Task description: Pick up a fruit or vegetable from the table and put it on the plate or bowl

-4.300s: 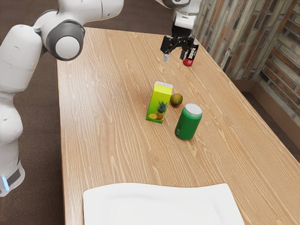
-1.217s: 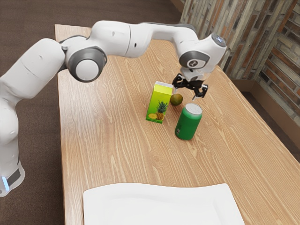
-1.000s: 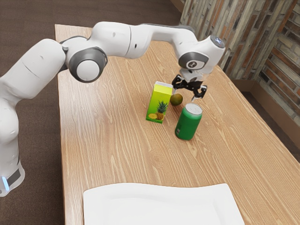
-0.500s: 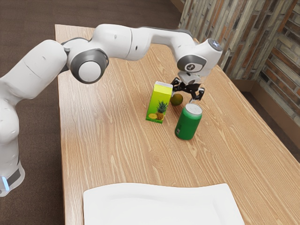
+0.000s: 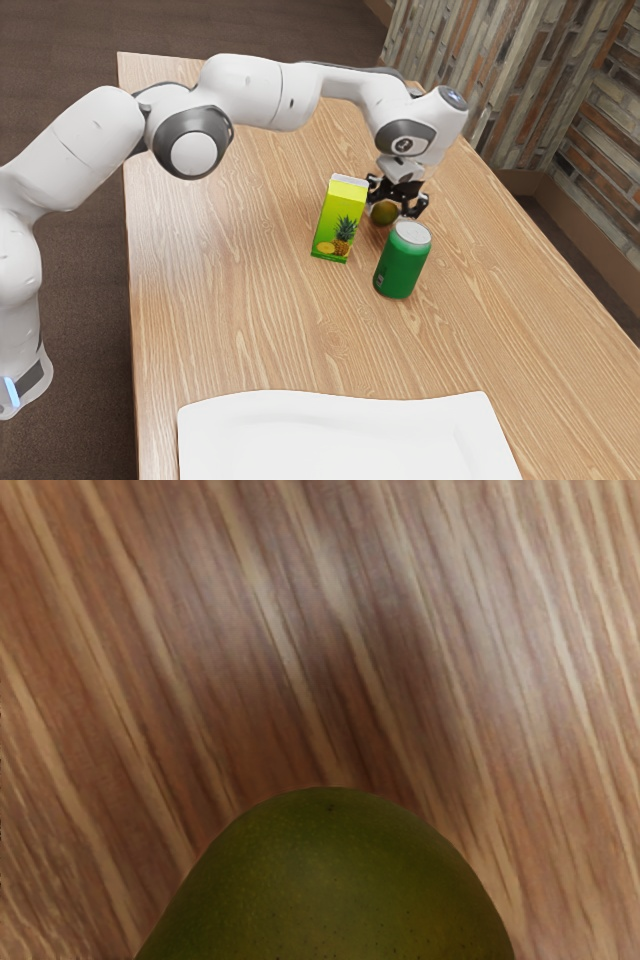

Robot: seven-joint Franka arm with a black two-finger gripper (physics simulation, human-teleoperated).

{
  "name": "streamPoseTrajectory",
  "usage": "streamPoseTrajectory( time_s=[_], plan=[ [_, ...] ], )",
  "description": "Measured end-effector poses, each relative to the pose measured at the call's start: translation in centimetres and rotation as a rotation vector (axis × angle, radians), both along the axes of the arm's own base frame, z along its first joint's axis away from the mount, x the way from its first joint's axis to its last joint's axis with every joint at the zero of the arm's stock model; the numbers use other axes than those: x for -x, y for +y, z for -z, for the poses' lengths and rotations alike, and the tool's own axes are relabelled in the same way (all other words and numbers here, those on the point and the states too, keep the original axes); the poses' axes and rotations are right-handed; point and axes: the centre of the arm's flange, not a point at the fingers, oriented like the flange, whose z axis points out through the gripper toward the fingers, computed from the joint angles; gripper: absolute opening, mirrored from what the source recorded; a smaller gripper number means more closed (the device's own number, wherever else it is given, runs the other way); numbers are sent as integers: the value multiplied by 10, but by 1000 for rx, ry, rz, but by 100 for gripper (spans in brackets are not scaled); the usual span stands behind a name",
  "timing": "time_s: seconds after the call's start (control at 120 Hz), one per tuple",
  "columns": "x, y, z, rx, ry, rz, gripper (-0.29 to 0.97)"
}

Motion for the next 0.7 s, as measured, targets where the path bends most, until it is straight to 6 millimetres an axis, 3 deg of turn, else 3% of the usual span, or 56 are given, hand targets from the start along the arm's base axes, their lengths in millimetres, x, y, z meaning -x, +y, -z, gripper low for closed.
streamPoseTrajectory(
  time_s=[0.167,0.233,0.283,0.367,0.558,0.625,0.7],
  plan=[
    [-1,-2,-5,11,-17,-6,27],
    [-1,-8,-14,12,-31,0,28],
    [0,-16,-33,11,-55,8,26],
    [5,-42,-85,2,-127,38,25],
    [41,-70,-245,-28,-416,67,23],
    [56,-104,-283,25,-491,113,24],
    [77,-161,-320,119,-543,194,24]
  ],
)
